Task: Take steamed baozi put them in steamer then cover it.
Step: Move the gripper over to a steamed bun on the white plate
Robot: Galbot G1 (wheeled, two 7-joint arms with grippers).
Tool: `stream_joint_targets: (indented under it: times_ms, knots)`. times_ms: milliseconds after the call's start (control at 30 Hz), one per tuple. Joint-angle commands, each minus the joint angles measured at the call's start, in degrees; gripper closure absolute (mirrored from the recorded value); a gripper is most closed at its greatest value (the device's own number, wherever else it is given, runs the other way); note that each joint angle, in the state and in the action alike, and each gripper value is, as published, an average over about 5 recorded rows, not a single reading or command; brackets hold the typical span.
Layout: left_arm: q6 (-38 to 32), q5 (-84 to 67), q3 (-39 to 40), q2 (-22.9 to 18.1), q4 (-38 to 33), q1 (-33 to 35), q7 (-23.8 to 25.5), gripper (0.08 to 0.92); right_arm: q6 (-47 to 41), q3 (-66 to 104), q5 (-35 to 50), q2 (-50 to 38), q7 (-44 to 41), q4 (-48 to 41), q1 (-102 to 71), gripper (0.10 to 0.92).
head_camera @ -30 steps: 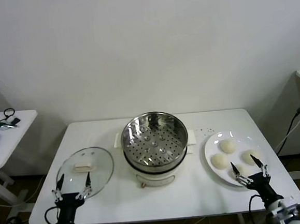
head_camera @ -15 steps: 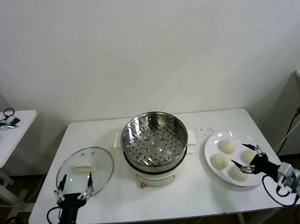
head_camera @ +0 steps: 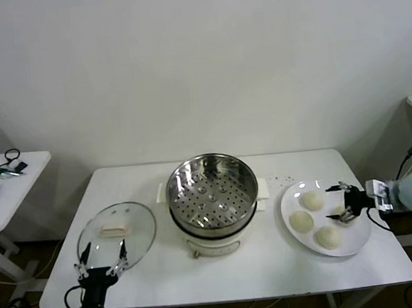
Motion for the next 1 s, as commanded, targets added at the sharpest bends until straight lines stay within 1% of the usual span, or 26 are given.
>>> stream_joint_targets:
  times_ms: [33,300,433,600,1000]
  knots:
    - [0.26,-0.06,-0.04,0.11,0.04,0.02,-0.06,0.177,1.57,-26.04,-1.66,3.61,-6.02,-14.38,24.45,0.203]
    - [0.67,0.17,-0.66,-0.02,-0.25,-0.04,0.01,0.177,3.81,-31.29,-5.18,14.38,-6.64,-25.42,28.17,0.203]
    - [1.2,0.06,-1.18,1.12,-0.17,-0.36,-0.01,0.177,4.42,-32.61,-6.3,18.1,-6.85,-29.69,28.17,0.203]
    - [1.56,0.05,-1.63,2.31,0.31,-0.9,0.01,0.177,4.97,-33.59,-7.36,21.0,-6.85,-33.17,28.04,0.203]
    - [1.4,-0.22,-1.29,2.28,1.6,-0.86,-0.36,0.177,6.01,-31.76,-9.85,24.58,-5.9,-37.59,26.78,0.203]
